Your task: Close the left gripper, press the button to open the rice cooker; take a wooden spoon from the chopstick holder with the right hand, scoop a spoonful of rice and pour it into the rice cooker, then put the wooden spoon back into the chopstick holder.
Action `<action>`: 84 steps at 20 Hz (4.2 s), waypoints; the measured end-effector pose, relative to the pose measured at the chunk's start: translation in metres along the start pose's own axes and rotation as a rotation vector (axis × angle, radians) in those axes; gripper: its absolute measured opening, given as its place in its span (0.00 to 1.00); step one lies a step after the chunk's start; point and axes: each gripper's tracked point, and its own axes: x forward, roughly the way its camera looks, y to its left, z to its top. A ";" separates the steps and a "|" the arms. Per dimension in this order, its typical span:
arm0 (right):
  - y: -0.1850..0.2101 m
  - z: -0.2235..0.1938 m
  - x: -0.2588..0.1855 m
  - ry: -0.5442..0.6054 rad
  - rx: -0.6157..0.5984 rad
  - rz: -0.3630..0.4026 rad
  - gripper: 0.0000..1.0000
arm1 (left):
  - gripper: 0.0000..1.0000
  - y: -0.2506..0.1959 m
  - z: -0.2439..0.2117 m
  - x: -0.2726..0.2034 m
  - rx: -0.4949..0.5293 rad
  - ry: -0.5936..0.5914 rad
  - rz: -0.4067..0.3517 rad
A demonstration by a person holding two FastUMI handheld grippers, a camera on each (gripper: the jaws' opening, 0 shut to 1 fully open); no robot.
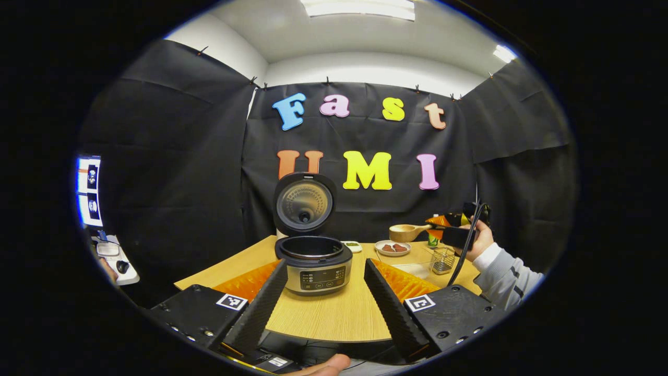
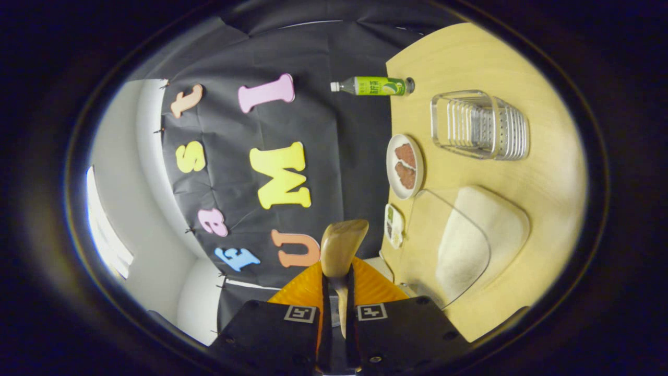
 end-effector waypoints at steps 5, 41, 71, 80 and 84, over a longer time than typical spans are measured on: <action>0.037 -0.047 0.012 0.047 -0.005 0.031 0.15 | 0.94 0.006 0.006 -0.006 -0.015 -0.016 -0.005; 0.025 -0.323 0.157 0.189 -1.336 -0.115 0.16 | 0.94 0.072 0.013 -0.040 -0.084 -0.052 0.075; 0.072 -0.269 0.101 -0.023 -1.892 -0.082 0.14 | 0.94 0.060 0.019 -0.036 -0.068 -0.065 0.100; 0.148 -0.139 0.017 -0.163 -1.781 -0.133 0.16 | 0.94 0.045 0.029 -0.037 -0.038 -0.093 0.111; 0.158 -0.058 -0.007 -0.262 -1.733 -0.209 0.16 | 0.94 0.040 0.031 -0.034 -0.056 -0.100 0.115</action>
